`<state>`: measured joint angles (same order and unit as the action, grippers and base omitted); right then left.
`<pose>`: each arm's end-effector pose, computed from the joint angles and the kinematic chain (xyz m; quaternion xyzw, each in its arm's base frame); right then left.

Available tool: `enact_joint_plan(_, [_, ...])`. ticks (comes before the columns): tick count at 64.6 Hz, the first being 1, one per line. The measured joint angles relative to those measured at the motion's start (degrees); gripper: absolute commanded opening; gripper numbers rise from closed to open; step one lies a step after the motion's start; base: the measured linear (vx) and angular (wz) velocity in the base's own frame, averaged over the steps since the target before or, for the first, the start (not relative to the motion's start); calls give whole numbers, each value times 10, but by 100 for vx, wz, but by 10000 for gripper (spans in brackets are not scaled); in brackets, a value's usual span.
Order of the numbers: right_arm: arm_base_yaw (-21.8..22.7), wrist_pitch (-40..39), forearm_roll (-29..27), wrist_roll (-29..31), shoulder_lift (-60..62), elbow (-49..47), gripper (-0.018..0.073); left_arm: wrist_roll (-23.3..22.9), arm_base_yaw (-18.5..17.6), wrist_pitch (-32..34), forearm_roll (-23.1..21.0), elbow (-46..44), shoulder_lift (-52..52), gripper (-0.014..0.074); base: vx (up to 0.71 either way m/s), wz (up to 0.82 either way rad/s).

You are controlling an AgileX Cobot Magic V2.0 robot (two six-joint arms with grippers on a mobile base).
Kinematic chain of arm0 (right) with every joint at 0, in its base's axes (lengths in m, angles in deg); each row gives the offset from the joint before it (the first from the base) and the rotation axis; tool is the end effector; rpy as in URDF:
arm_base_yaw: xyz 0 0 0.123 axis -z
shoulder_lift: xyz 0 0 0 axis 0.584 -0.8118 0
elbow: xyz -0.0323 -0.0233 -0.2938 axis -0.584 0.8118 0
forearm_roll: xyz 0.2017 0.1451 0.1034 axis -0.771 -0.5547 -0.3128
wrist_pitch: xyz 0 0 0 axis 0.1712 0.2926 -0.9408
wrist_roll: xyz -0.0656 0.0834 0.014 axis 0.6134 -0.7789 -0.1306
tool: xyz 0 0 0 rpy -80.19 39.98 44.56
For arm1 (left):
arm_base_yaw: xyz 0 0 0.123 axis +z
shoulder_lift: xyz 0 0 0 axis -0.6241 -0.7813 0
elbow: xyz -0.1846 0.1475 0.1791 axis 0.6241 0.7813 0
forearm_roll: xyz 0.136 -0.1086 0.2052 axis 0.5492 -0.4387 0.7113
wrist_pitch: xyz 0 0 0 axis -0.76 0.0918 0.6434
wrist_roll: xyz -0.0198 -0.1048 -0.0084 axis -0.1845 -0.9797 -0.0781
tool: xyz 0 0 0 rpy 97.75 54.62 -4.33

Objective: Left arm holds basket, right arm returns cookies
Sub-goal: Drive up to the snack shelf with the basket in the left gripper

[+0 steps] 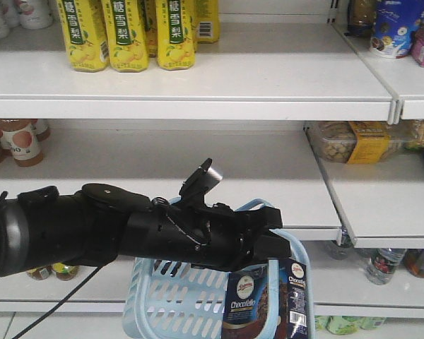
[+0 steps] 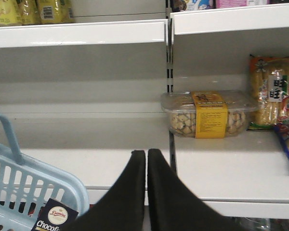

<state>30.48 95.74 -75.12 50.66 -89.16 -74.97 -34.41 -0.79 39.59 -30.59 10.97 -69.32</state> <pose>0.0786 0.0059 0.1947 -0.0212 0.7170 0.0348 0.6959 0.2647 -0.2955 0.2259 0.0156 0.8414 -0.5256 0.1249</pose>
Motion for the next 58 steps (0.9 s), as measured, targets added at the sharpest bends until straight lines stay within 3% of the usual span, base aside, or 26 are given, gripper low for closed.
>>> enact_joint_plan(58, [0, 0, 0, 0, 0, 0, -8, -12, 0, -17, -2, 0, 0, -6, 10, 5])
